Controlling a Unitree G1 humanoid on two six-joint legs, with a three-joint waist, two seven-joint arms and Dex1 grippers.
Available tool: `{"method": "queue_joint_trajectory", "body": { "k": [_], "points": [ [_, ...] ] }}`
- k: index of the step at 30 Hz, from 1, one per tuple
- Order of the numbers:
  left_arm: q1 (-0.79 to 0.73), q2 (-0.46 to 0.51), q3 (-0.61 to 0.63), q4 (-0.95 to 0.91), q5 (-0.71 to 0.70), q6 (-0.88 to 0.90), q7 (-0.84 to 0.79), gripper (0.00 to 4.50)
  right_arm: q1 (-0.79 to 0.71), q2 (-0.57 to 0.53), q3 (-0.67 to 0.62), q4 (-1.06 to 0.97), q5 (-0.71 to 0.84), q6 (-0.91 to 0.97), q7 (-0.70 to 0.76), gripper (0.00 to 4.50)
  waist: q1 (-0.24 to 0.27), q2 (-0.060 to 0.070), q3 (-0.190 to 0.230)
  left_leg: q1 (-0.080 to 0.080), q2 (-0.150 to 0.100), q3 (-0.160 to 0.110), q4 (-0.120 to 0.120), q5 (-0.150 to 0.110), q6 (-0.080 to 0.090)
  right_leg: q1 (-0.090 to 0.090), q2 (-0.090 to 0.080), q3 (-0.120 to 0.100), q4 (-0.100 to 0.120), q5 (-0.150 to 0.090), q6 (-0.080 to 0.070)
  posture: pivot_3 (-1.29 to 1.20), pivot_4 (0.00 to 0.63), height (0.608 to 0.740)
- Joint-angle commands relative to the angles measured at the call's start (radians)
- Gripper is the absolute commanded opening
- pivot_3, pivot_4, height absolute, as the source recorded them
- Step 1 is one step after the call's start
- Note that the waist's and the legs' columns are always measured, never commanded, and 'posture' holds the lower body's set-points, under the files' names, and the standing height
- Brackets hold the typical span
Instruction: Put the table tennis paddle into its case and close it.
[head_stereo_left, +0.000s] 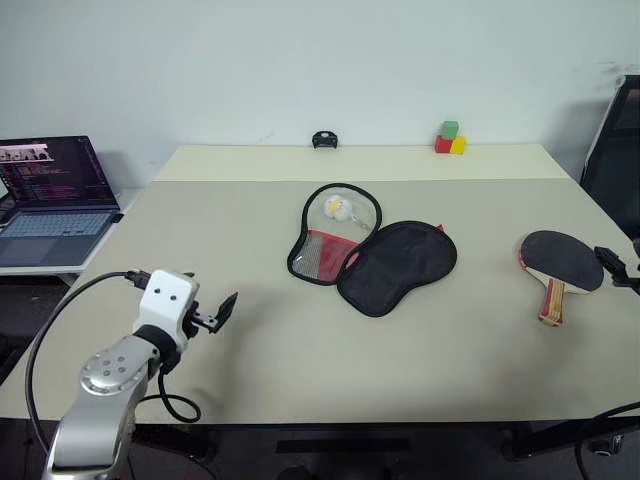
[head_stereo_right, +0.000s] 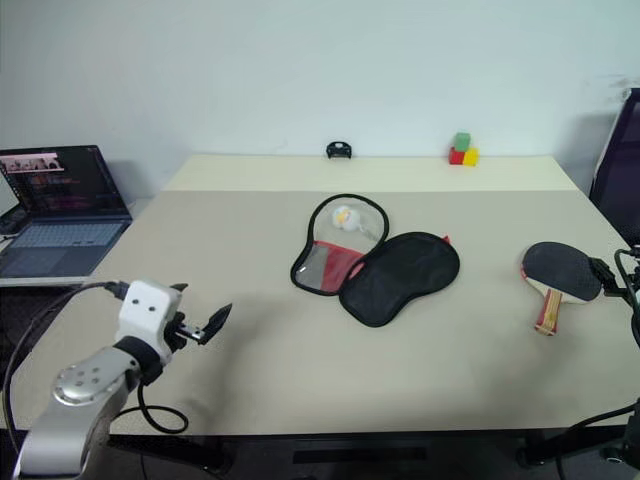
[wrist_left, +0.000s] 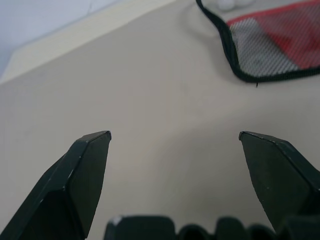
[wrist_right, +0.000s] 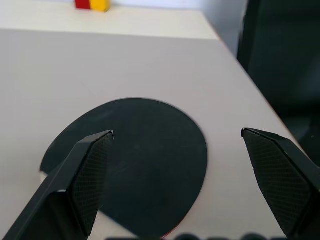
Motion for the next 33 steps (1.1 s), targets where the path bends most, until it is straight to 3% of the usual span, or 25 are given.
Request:
{"method": "queue_joint_trajectory", "body": {
  "k": [1,8,13,19,27,33],
  "points": [
    [-0.023,-0.004,0.0,0.003,0.017,-0.019,0.02,4.5,-0.032,-0.039,0.011,-0.014,-0.022,0.009,0.006,4.48,0.0,0.0,0.0,0.0,0.0,0.0,0.0,0.0,0.0,0.0,0.0,0.0,0.0,0.0,0.0,0.0,0.15,0.74],
    [-0.074,-0.005,-0.011,0.059,-0.005,-0.047,-0.023,4.5,-0.039,-0.055,-0.033,-0.067,0.007,0.027,-0.018,4.48,0.001,0.0,0.0,0.0,0.0,0.0,0.0,0.0,0.0,0.0,0.0,0.0,0.0,0.0,0.0,0.0,0.15,0.74],
    [-0.117,-0.012,-0.003,0.098,-0.03,-0.078,-0.046,4.5,0.036,-0.036,-0.035,-0.198,0.024,0.06,0.021,4.48,0.001,0.0,0.0,0.0,0.0,0.0,0.0,0.0,0.0,0.0,0.0,0.0,0.0,0.0,0.0,0.0,0.15,0.74],
    [-0.13,0.007,0.02,0.148,-0.057,-0.128,-0.091,4.5,0.145,0.03,-0.043,-0.442,0.104,0.239,0.039,4.48,0.0,0.0,0.0,0.0,0.001,0.0,0.0,0.0,0.0,0.0,0.0,0.0,0.0,0.0,0.0,0.0,0.15,0.74],
    [-0.224,0.037,0.004,0.255,-0.076,-0.186,-0.167,4.5,0.365,0.091,-0.082,-0.959,0.26,0.453,0.073,4.48,0.006,0.0,0.0,0.0,0.001,-0.001,0.001,0.0,0.0,0.0,0.0,-0.001,0.0,0.0,0.0,0.0,0.15,0.74],
    [-0.243,0.057,0.007,0.281,-0.09,-0.198,-0.207,4.5,0.413,0.151,-0.053,-1.149,0.293,0.536,0.012,4.48,0.005,0.0,0.0,0.0,0.001,-0.002,0.001,0.0,0.0,0.0,0.001,-0.001,0.0,0.0,0.0,0.0,0.15,0.74]
  ]
}}
